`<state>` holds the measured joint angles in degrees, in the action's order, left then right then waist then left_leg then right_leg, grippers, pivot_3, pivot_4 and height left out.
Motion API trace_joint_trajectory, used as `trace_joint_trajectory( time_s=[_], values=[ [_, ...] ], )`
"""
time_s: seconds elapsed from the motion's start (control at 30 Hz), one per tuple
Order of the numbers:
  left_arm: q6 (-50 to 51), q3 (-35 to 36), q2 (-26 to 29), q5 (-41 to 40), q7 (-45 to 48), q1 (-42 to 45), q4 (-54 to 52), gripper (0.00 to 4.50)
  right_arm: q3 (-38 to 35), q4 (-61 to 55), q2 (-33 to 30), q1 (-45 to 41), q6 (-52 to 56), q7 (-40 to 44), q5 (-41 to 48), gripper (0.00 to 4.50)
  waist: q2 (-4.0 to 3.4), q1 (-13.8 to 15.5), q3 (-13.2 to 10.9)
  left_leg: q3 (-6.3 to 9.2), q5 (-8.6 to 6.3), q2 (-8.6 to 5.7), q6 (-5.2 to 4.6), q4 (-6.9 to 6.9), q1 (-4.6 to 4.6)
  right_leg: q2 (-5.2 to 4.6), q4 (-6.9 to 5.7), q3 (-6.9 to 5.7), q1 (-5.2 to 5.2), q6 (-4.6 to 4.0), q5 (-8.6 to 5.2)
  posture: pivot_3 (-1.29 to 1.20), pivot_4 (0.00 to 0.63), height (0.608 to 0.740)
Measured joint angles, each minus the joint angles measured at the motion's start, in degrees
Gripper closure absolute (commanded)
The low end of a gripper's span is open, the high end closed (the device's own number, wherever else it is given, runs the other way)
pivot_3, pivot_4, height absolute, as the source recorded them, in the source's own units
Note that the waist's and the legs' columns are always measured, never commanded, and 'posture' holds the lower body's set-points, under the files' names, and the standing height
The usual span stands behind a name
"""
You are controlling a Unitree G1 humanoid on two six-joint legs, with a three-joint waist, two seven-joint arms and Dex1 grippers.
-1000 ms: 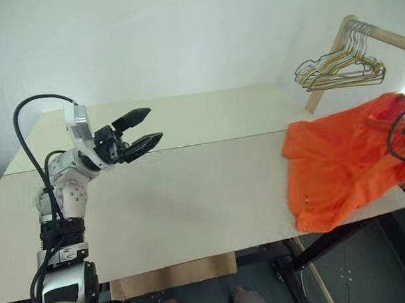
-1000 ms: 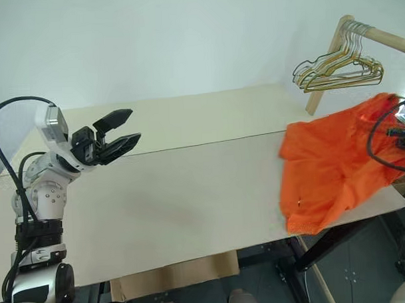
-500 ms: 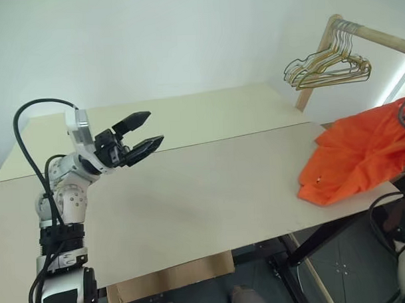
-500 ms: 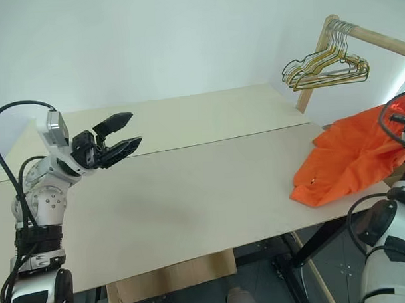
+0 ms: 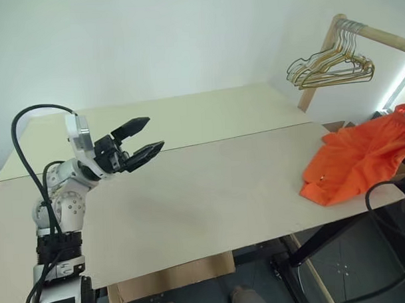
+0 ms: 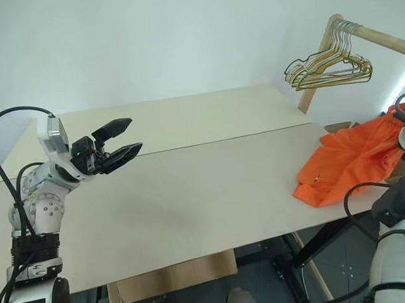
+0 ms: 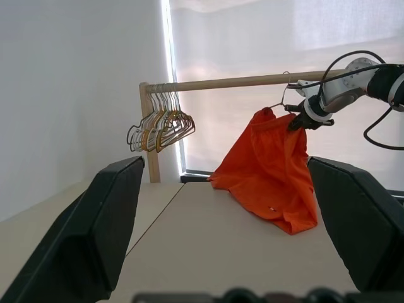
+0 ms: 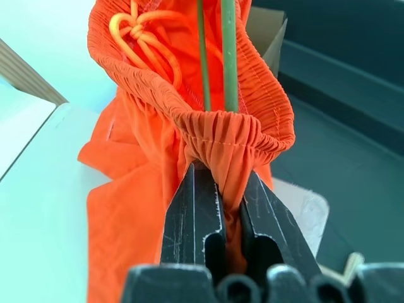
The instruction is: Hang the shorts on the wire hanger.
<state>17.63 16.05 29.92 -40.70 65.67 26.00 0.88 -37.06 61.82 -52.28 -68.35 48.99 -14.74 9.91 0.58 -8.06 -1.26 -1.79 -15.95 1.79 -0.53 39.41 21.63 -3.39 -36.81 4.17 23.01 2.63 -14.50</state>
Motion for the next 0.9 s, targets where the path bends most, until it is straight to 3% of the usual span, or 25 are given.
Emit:
trace_joint_trajectory(
  time_s=[0.2,0.63,0.9],
  values=[
    [0.00,0.01,0.00,0.00,-0.31,0.00,-0.03,0.03,0.99,1.12,-0.10,-0.28,-0.10,-1.24,1.64,4.50,0.00,0.85,0.00,-0.04,0.00,0.00,0.00,-0.01,-0.04,0.00,0.04,0.02,-0.03,0.02,0.01,-0.05,0.000,0.740],
    [0.21,0.04,-0.01,-3.07,1.64,-0.01,-0.10,0.00,5.61,-1.50,1.54,1.50,-0.13,-5.73,0.24,0.07,-0.01,1.08,0.00,-0.06,0.00,0.00,0.00,-0.11,-0.01,0.00,0.08,0.04,0.03,0.02,0.02,-0.05,0.000,0.740],
    [2.81,0.08,0.53,-8.60,6.88,-0.38,-2.98,0.00,7.48,-7.95,3.86,3.75,-1.57,-12.87,-2.13,0.07,-0.03,1.01,0.00,-0.07,0.00,0.01,0.00,-0.14,-0.06,0.02,0.05,0.07,0.03,0.02,0.02,-0.05,0.000,0.740]
  ],
)
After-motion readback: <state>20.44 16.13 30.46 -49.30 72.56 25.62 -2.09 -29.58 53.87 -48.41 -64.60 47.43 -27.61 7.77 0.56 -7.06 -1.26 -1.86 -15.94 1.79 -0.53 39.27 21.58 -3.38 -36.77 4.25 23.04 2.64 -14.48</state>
